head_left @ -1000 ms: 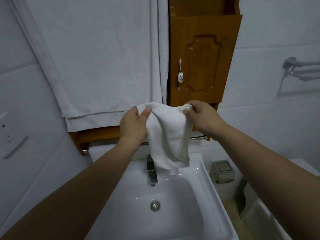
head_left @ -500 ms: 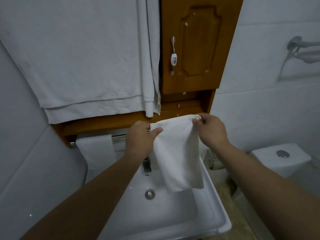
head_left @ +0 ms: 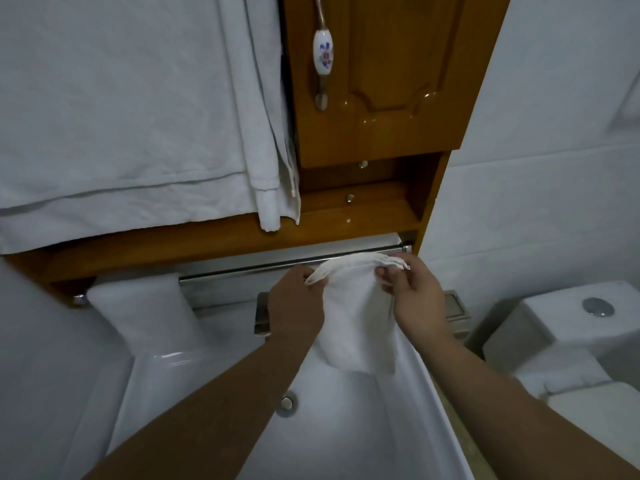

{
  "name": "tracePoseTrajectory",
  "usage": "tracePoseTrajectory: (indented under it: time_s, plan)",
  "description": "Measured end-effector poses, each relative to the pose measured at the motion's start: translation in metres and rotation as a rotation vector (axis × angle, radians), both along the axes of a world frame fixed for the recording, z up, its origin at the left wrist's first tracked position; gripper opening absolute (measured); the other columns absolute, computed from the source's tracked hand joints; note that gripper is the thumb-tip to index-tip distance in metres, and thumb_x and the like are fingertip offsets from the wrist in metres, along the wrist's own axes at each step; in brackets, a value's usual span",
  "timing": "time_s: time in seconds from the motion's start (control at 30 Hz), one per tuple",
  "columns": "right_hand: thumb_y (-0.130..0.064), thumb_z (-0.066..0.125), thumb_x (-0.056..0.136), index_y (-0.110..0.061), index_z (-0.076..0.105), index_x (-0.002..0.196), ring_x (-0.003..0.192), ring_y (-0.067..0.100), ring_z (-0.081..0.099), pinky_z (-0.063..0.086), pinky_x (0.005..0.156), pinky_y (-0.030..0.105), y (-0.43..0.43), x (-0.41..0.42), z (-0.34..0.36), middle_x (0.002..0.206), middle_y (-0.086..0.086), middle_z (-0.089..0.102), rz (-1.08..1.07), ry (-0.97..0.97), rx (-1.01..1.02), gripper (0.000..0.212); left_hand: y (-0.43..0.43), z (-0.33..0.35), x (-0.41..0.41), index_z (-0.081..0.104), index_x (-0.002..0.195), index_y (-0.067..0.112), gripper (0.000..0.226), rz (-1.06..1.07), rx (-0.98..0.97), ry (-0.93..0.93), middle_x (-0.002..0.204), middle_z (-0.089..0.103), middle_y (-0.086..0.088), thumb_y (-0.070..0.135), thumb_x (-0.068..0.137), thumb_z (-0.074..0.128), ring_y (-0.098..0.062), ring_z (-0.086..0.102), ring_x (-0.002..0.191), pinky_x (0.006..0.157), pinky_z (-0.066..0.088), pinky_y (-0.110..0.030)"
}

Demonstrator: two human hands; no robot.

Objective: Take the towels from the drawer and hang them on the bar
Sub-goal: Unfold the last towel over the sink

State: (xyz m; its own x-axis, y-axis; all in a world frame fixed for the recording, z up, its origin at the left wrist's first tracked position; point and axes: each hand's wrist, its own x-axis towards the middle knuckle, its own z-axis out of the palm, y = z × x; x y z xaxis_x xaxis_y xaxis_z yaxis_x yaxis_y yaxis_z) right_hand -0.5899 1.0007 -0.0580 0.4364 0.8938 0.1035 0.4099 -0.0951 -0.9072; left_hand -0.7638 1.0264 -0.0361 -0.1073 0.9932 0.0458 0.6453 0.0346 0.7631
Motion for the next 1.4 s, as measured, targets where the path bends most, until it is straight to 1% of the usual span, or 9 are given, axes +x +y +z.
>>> tracePoseTrajectory:
  time_s: [0.13,0.23,0.47,0.6,0.8,0.9,0.97,1.2,1.4]
  plan:
    - [-0.031,0.044,0.106,-0.039,0.049,0.136,0.087,0.004,0.061,0.050,0.086,0.027,0.028,0.009,-0.027,0.107,-0.017,0.065,0.129,-0.239,0.050,0.032,0.027,-0.020,0.013,0.065,0.108,0.014,0.014,-0.010,0.142,0.017,0.102,0.063,0.004,0.013,0.094,0.062,-0.013,0.057,0.094,0.081,0.040,-0.022]
    - [-0.029,0.048,0.104,-0.035,0.037,0.148,0.120,0.016,0.058,0.044,0.100,0.027,0.047,0.013,-0.043,0.143,-0.005,0.054,0.239,-0.395,0.049,0.045,0.049,-0.037,0.021,0.064,0.109,0.009,0.018,-0.106,0.297,0.132,0.106,0.064,-0.006,0.005,0.092,0.062,-0.021,0.059,0.096,0.081,0.040,-0.024]
    - [-0.039,0.045,0.100,-0.029,0.026,0.152,0.142,0.033,0.037,0.001,0.122,0.046,0.083,0.034,-0.071,0.147,0.009,0.049,0.425,-0.974,0.041,0.057,0.094,-0.091,0.011,0.068,0.113,0.004,0.041,-0.349,0.529,0.572,0.121,0.066,-0.017,-0.002,0.075,0.079,-0.034,0.065,0.109,0.090,0.051,-0.037]
    - [-0.053,0.041,0.096,-0.028,0.021,0.151,0.137,0.032,0.042,0.011,0.120,0.062,0.104,0.027,-0.068,0.140,0.008,0.054,0.392,-1.120,0.036,0.063,0.114,-0.090,0.017,0.060,0.124,0.006,0.040,-0.369,0.629,0.692,0.110,0.065,-0.016,0.002,0.084,0.057,-0.037,0.063,0.104,0.093,0.052,-0.049]
    - [-0.074,0.038,0.087,-0.032,0.045,0.132,0.119,0.027,0.056,0.028,0.112,0.056,0.129,0.024,-0.059,0.125,0.002,0.063,0.368,-1.159,-0.113,0.062,0.111,-0.095,0.018,0.033,0.147,0.020,0.064,-0.114,0.245,0.837,0.149,0.042,-0.018,0.047,0.089,0.034,-0.045,0.035,0.137,0.115,0.018,-0.060]
    - [-0.082,0.037,0.082,-0.029,0.051,0.125,0.112,0.026,0.058,0.038,0.103,0.048,0.132,0.027,-0.053,0.121,0.002,0.064,0.389,-1.200,-0.144,0.070,0.115,-0.098,0.003,0.034,0.146,0.022,0.064,-0.219,0.350,0.879,0.122,0.064,-0.009,0.054,0.091,0.033,-0.031,0.058,0.115,0.108,0.034,-0.053]
    - [-0.086,0.036,0.080,-0.026,0.051,0.124,0.112,0.027,0.059,0.038,0.102,0.048,0.133,0.026,-0.050,0.121,0.003,0.064,0.391,-1.218,-0.176,0.075,0.121,-0.097,-0.015,0.043,0.140,0.021,0.063,-0.289,0.429,0.886,0.101,0.068,-0.004,0.060,0.093,0.033,-0.023,0.064,0.089,0.085,0.047,-0.038]
    - [-0.079,0.035,0.085,-0.024,0.044,0.133,0.121,0.034,0.051,0.029,0.108,0.058,0.121,0.012,-0.054,0.128,0.009,0.057,0.313,-1.314,-0.084,0.074,0.137,-0.099,-0.067,0.059,0.099,0.016,0.047,-0.374,0.552,1.014,0.063,0.052,0.001,0.055,0.096,0.031,-0.015,0.039,0.049,0.049,0.030,-0.025]
    - [-0.069,0.039,0.088,-0.018,0.049,0.132,0.110,0.036,0.053,0.034,0.106,0.058,0.117,-0.024,-0.082,0.119,0.012,0.060,0.320,-1.276,0.070,0.068,0.141,-0.107,-0.062,0.058,0.075,0.012,0.028,-0.317,0.594,1.026,0.050,0.048,-0.004,0.033,0.079,0.076,-0.020,0.041,0.036,0.042,0.032,-0.023]
